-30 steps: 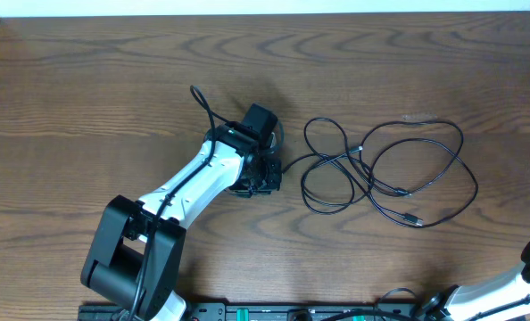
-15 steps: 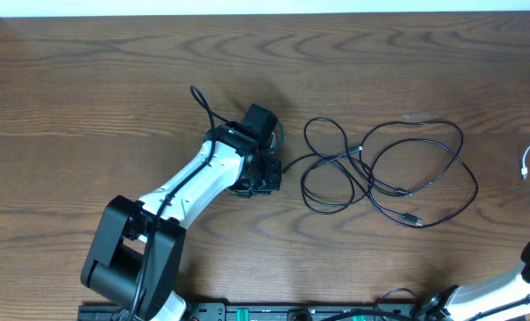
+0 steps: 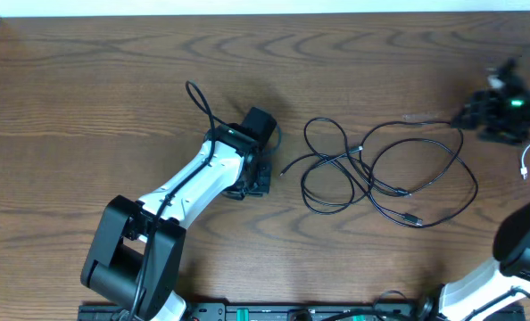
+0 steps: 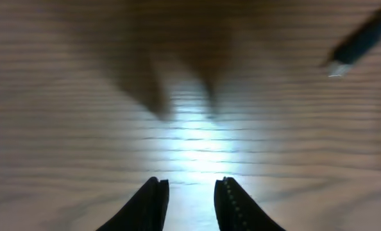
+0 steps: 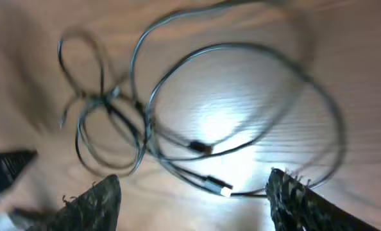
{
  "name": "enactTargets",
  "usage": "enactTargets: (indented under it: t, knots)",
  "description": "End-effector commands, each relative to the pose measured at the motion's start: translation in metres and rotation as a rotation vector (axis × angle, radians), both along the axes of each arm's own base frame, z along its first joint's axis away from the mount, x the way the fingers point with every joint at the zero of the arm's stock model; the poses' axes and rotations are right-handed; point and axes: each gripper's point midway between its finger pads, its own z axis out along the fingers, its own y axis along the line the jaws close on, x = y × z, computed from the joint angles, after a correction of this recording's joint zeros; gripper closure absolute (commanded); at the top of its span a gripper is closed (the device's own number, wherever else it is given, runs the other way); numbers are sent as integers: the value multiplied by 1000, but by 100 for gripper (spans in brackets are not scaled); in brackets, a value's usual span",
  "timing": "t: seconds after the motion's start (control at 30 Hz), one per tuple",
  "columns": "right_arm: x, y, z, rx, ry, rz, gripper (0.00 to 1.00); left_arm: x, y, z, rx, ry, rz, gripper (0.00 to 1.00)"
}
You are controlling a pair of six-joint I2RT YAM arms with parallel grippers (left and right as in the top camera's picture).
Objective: Untangle cables
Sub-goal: 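Move the right gripper back to the black cable pile and grasp a cable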
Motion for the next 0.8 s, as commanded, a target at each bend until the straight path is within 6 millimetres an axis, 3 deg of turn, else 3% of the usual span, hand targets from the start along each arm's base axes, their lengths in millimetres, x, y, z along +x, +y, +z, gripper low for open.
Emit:
enactTargets:
  t: [0.0, 0.2, 0.37, 0.57, 0.77]
  knots:
    - [-6, 38, -12, -67, 43, 196, 30, 7, 27, 6, 142, -57, 48, 69]
    - [-34, 86, -51, -214, 162, 422, 31, 3, 43, 6, 165, -19, 128, 69]
    - [-53, 118, -78, -246, 214, 484, 33, 6, 65, 6, 172, 3, 198, 69]
    - [-58, 148, -112, -300, 176, 501, 37, 6, 81, 5, 148, 37, 271, 69]
    - [-47, 158, -137, -409, 92, 443, 37, 6, 82, 5, 139, 42, 279, 68]
